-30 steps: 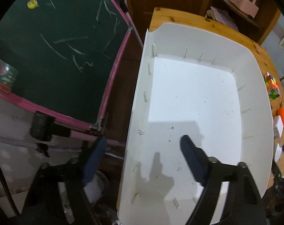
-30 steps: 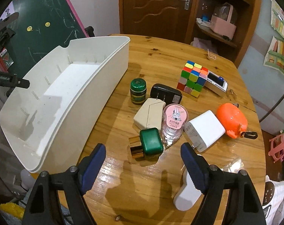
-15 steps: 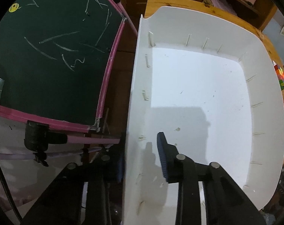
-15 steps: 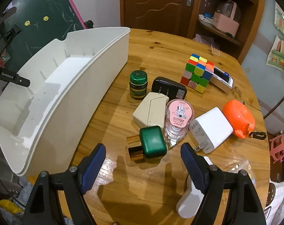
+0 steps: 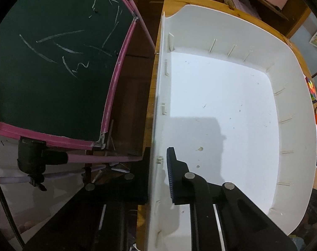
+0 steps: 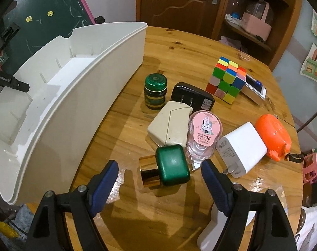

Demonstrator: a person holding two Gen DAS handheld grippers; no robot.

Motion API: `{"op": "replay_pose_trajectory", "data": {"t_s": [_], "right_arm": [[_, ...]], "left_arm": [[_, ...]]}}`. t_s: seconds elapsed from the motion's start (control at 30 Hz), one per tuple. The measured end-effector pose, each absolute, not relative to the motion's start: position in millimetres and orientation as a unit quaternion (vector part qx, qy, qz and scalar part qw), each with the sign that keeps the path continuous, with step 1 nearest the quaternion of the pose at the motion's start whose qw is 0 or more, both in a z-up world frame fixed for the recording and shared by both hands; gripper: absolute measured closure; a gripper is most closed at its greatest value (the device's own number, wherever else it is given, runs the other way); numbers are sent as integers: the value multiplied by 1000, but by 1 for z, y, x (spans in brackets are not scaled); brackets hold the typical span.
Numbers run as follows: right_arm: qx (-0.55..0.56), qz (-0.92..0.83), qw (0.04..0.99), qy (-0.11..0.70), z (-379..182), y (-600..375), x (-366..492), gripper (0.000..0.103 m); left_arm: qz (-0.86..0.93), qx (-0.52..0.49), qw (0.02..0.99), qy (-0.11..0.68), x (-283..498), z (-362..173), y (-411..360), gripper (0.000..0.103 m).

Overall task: Organize rigid objects
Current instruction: 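Grip the white tray rim with the left tool while the right tool grasps the green-capped bottle, then carry the green-capped bottle into the white tray and open the right tool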

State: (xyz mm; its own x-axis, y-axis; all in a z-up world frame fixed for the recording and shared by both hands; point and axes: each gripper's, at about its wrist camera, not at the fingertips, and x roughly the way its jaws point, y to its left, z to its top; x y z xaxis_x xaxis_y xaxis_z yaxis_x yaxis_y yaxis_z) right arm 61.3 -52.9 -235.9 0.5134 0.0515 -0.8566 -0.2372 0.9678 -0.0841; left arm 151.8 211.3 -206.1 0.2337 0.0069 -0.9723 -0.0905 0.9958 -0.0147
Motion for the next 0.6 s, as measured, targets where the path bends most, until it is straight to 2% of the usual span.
{"op": "replay_pose_trajectory", "data": {"t_s": [0.03, 0.17, 0.27, 0.6], "right_arm": [[-92, 90, 862, 491, -237, -53, 64, 35], [-90, 90, 858, 498, -241, -52, 68, 47], [-90, 92, 855, 502, -245, -52, 70, 60], [-84, 88, 851, 510, -245, -55, 69, 60]], "left_arm": [[31, -33, 784, 619, 152, -205, 210, 89], [29, -31, 785, 618, 152, -205, 210, 92], [27, -33, 782, 622, 152, -209, 211, 95], [15, -7, 784, 620, 152, -214, 203, 98]]}}
